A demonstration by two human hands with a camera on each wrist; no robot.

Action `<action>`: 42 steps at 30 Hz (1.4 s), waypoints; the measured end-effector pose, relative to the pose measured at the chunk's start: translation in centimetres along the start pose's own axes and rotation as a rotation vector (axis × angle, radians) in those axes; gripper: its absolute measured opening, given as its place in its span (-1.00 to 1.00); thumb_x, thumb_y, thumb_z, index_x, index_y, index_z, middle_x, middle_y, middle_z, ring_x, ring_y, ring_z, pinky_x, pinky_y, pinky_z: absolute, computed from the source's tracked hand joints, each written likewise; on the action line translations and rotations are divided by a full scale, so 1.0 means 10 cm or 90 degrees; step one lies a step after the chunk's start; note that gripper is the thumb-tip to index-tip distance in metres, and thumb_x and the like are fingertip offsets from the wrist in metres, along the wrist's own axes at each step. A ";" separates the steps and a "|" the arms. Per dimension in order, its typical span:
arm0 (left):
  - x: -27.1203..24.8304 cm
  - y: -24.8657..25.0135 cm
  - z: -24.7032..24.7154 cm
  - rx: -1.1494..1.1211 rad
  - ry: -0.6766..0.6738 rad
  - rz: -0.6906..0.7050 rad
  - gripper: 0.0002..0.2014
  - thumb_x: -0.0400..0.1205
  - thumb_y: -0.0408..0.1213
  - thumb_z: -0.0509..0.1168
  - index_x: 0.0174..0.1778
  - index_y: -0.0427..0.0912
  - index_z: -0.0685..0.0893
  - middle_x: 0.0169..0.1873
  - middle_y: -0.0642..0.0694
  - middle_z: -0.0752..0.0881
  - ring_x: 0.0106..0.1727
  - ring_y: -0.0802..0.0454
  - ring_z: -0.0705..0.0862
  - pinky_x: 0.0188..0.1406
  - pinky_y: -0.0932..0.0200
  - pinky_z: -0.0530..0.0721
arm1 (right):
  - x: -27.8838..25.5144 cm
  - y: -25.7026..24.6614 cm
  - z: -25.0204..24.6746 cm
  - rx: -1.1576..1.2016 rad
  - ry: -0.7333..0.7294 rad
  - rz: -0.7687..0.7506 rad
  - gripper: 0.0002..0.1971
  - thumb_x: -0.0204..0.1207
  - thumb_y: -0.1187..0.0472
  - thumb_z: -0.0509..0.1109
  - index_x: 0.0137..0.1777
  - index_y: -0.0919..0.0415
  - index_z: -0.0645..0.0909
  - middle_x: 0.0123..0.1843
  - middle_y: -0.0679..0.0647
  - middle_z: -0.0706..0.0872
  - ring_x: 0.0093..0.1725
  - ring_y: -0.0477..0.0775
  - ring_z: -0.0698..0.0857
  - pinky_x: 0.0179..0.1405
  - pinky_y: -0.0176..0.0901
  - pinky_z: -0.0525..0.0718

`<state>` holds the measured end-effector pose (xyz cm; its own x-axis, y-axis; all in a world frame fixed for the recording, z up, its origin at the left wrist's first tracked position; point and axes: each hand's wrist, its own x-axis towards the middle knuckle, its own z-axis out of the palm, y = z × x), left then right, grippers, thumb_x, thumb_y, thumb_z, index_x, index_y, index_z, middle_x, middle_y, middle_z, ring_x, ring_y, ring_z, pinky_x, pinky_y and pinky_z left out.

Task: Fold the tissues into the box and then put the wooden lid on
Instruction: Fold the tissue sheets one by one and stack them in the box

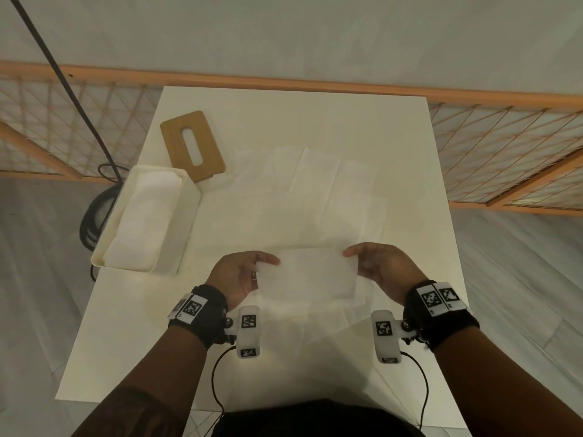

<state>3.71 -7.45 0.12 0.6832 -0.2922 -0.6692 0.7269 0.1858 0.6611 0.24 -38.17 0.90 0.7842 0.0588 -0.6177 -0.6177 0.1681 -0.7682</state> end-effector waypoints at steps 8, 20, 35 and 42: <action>0.02 -0.34 0.03 0.474 0.114 0.135 -0.82 0.56 -0.33 0.54 -0.12 0.11 0.82 -0.26 0.16 0.72 -0.27 0.17 0.63 -0.17 0.22 0.57 | 0.04 0.26 -0.06 -0.323 0.095 -0.022 -0.83 0.52 0.33 0.58 -0.01 0.04 0.76 -0.09 0.16 0.78 -0.19 0.06 0.66 -0.15 -0.09 0.64; 0.05 -0.57 0.20 0.859 0.156 0.232 -0.64 0.54 -0.22 0.48 0.22 0.08 0.59 0.25 0.10 0.46 0.12 0.02 0.55 0.09 0.12 0.62 | 0.22 0.15 0.34 -0.609 0.231 -0.134 -0.75 0.59 0.20 0.48 0.25 0.13 0.65 0.16 0.03 0.65 0.06 -0.02 0.62 0.07 -0.27 0.47; 0.06 -0.49 0.22 0.936 0.130 0.264 -0.48 0.56 -0.15 0.46 0.45 -0.01 0.52 0.36 -0.01 0.46 0.29 -0.06 0.52 0.36 0.06 0.55 | 0.75 -0.17 1.32 -0.609 0.209 0.016 -0.79 0.55 0.03 0.53 0.03 0.14 0.70 -0.03 -0.02 0.73 -0.06 0.05 0.64 -0.14 -0.22 0.53; 0.06 -0.53 0.16 0.945 0.124 0.293 -0.54 0.53 -0.14 0.43 0.36 0.00 0.56 0.27 0.04 0.51 0.23 -0.03 0.51 0.29 0.13 0.52 | 0.61 -0.31 1.11 -0.444 0.252 -0.039 -0.76 0.55 -0.03 0.55 -0.02 0.14 0.70 -0.10 -0.04 0.76 -0.05 0.04 0.70 -0.07 -0.18 0.58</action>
<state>0.19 -10.13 -3.24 0.9022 -0.3295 -0.2781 -0.1733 -0.8678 0.4657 7.59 -27.40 1.32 0.8199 -0.3061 -0.4837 -0.5708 -0.5016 -0.6501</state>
